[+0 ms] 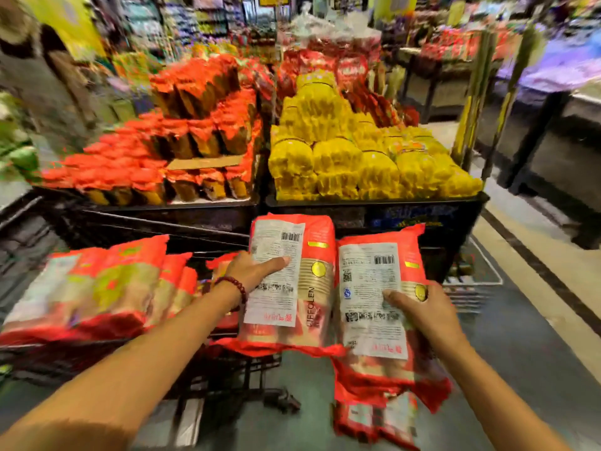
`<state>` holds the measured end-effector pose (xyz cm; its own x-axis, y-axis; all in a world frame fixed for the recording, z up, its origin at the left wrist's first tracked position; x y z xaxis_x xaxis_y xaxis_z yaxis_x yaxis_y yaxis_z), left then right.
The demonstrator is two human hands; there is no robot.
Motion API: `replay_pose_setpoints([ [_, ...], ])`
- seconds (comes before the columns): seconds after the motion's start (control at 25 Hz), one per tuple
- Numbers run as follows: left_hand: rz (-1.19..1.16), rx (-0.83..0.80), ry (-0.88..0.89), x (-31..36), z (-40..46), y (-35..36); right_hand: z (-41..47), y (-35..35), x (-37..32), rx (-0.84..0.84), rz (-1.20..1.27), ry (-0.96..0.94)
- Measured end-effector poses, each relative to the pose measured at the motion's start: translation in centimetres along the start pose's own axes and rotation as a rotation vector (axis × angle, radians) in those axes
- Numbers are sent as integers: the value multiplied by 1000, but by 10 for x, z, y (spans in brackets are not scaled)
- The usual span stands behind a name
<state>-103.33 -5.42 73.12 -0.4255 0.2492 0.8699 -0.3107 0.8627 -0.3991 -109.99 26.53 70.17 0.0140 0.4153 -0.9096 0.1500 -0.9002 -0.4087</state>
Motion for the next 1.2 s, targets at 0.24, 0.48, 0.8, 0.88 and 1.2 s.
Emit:
replay_pose_setpoints([
  [0.24, -89, 190, -73, -59, -7, -218, 8, 196, -122, -199, 6, -133],
  [0.48, -176, 353, -185, -136, 16, -413, 13, 385, -212, -303, 40, -184],
  [0.8, -187, 292, -333, -191, 67, -493, 29, 512, -238, -376, -61, -94],
  [0.88, -204, 276, -384, -211, 75, -495, 38, 531, -234, -377, -100, -65],
  [1.2, -249, 201, -514, -274, 102, -498, 35, 581, -216, -402, -218, 34],
])
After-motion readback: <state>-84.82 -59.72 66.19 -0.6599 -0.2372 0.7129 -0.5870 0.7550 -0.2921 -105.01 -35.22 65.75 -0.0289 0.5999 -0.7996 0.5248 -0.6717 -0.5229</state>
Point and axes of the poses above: each hand's wrist, its own z-axis towards the middle knuckle, its own y-axis out of the palm, x = y × z, the point moved 4 cm from there along z, towards the middle knuckle, and after that the axes turned 5 degrees about -y, right-handed, at the moved point
